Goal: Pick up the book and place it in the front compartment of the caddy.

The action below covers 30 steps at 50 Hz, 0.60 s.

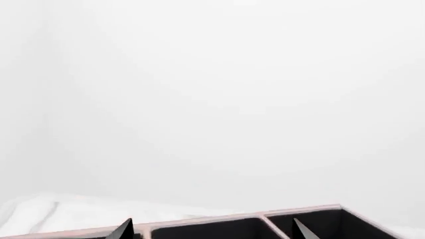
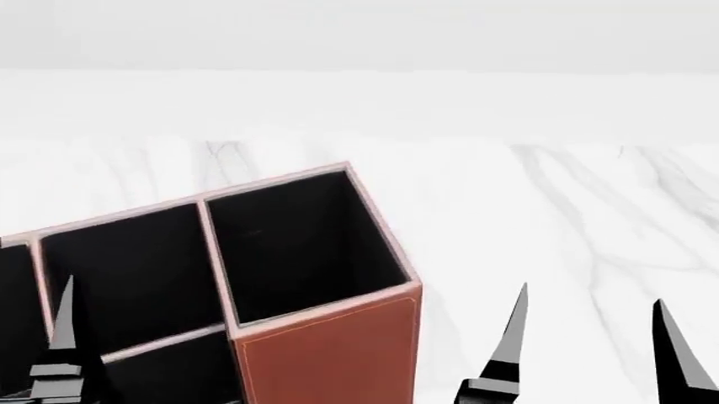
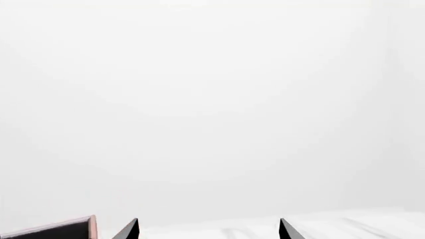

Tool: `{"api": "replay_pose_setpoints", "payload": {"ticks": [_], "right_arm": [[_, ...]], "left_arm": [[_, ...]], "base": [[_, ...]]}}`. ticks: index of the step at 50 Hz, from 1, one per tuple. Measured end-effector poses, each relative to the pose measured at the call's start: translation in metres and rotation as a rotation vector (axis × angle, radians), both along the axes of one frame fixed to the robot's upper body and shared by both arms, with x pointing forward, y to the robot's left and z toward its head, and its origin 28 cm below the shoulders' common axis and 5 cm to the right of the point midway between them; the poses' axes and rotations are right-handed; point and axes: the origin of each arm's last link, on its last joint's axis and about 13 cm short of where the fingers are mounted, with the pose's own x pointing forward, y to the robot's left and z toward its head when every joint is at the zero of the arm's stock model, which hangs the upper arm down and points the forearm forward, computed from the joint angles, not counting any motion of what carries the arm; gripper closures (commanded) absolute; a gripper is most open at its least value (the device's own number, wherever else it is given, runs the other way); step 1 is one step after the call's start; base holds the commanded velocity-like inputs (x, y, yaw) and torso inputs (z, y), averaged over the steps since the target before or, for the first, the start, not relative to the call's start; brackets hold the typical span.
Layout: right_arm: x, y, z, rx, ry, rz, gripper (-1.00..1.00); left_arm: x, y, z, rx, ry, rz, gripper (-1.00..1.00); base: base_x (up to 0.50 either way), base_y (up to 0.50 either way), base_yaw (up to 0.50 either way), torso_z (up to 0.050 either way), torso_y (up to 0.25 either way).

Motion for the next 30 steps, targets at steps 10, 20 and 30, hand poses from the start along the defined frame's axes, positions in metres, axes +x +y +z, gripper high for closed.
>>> {"api": "replay_pose_setpoints", "payload": {"ticks": [10,20,30], "right_arm": [[0.0012,0.001,-0.0032,-0.012,0.009,0.014,-1.0],[0.001,0.0007,-0.0047,-0.012,-0.005,0.014,-1.0],[0.0003,0.0007,-0.0046,-0.009,-0.013,0.013,-1.0]], "left_arm": [[0.0001,0.0001,-0.0023,0.001,0.005,-0.001,-1.0],[-0.0004,-0.0001,-0.0037,0.0,0.008,-0.003,-1.0],[-0.0008,0.0001,-0.004,-0.002,0.009,-0.003,-1.0]], "base": [[0.0,0.0,0.05,0.0,0.001],[0.0,0.0,0.5,0.0,0.0],[0.0,0.0,0.5,0.0,0.0]]}}
